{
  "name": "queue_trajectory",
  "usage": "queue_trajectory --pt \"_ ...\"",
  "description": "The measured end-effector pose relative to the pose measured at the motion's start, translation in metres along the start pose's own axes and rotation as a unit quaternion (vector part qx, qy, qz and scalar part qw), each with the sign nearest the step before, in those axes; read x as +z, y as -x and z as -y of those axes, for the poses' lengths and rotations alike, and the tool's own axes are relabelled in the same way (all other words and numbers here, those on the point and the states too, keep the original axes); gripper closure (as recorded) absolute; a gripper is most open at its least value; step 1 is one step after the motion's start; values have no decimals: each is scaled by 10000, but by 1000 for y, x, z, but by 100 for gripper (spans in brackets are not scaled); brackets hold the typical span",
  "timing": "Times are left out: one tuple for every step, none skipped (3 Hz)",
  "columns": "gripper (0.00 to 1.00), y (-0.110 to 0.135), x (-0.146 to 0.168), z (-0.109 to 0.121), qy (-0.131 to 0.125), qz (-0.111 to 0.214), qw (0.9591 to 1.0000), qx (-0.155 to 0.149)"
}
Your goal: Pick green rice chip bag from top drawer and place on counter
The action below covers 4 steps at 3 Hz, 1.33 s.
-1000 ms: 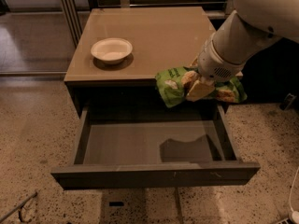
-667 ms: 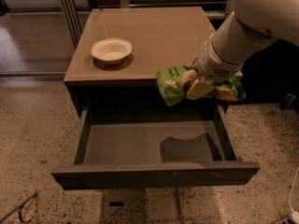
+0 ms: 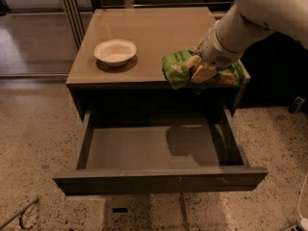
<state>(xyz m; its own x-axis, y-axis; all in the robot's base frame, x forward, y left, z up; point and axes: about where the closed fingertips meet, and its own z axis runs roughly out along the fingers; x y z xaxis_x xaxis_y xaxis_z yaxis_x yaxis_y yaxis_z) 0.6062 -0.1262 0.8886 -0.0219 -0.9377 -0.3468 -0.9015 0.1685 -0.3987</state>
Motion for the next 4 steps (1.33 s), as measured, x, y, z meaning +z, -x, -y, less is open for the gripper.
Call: queue_trajectory --pt "100 -3 17 39 -232 172 9996 81" --pt "100 -6 39 76 -392 390 9981 262" --pt "100 -9 62 103 -453 584 9962 453" --pt "100 -13 82 123 -470 759 9940 633"
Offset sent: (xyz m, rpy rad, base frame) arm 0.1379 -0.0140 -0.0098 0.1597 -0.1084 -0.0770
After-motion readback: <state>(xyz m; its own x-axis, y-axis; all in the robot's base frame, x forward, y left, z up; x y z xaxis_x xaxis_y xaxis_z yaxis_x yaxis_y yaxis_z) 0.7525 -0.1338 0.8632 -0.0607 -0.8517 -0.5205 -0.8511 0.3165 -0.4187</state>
